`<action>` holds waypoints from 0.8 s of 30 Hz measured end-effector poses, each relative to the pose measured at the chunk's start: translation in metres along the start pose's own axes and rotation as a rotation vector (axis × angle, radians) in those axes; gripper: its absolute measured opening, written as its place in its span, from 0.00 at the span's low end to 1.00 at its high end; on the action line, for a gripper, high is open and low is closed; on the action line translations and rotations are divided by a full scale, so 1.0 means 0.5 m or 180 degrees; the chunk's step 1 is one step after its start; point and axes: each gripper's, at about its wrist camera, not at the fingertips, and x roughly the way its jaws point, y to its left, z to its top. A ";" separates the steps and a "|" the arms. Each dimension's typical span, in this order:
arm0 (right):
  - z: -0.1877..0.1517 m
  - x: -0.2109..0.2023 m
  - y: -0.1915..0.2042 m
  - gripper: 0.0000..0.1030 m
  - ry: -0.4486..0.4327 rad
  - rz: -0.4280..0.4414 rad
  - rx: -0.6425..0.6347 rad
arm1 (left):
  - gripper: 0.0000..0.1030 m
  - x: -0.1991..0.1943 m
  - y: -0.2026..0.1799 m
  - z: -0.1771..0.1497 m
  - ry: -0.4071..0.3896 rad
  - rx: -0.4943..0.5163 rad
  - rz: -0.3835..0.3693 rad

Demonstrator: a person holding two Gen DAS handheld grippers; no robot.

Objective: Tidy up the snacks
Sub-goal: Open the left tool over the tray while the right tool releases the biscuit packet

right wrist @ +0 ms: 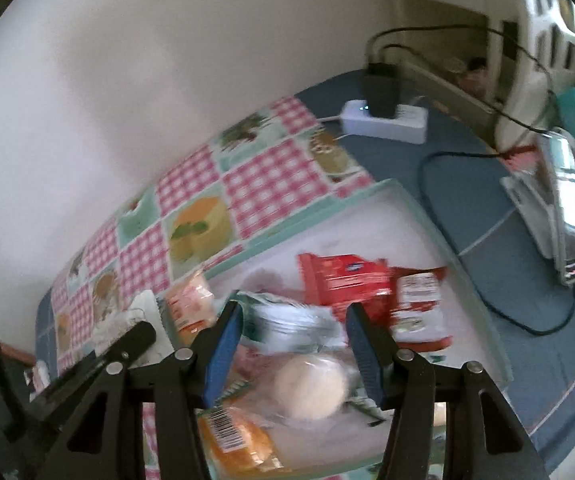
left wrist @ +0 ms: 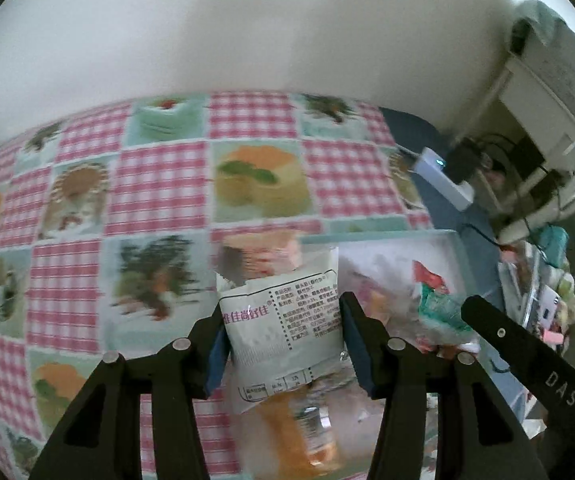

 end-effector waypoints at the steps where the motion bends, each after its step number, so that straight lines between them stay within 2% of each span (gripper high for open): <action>1: 0.003 -0.003 -0.011 0.55 -0.0018 -0.0037 0.0024 | 0.59 0.005 -0.014 -0.001 0.0016 0.0036 -0.0038; 4: 0.011 -0.003 -0.038 0.55 -0.0020 -0.0086 0.0109 | 0.63 0.010 -0.030 -0.005 0.0030 0.0065 -0.0082; 5: 0.009 -0.001 -0.041 0.55 -0.0004 -0.0093 0.0111 | 0.68 0.010 -0.030 -0.006 0.0041 0.0056 -0.0083; 9: 0.002 0.000 -0.046 0.56 0.0036 -0.0110 0.0118 | 0.74 0.000 -0.001 -0.011 0.0041 -0.0068 0.0026; 10: -0.002 0.000 -0.043 0.57 0.0041 -0.0126 0.0104 | 0.81 -0.003 0.007 -0.012 0.0045 -0.0108 0.0063; 11: -0.009 -0.001 -0.038 0.62 0.0056 -0.0137 0.0069 | 0.85 -0.008 0.023 -0.016 0.0049 -0.0181 0.0142; 12: -0.016 -0.002 -0.034 0.69 0.0067 -0.0146 0.0036 | 0.86 -0.009 0.032 -0.019 0.0049 -0.0223 0.0196; 15: -0.042 -0.005 -0.015 0.81 0.0087 -0.0175 -0.0068 | 0.89 -0.019 0.067 -0.034 0.0073 -0.0352 0.0450; 16: -0.050 -0.006 -0.009 0.83 0.0098 -0.0173 -0.0111 | 0.91 -0.024 0.080 -0.044 0.0086 -0.0375 0.0565; 20: -0.091 -0.014 0.028 0.97 0.0094 -0.0228 -0.0353 | 0.91 -0.039 0.114 -0.087 0.0121 -0.0402 0.0775; 24: -0.133 -0.028 0.062 1.00 0.0067 -0.0227 -0.0590 | 0.91 -0.055 0.143 -0.131 0.0258 -0.0402 0.1004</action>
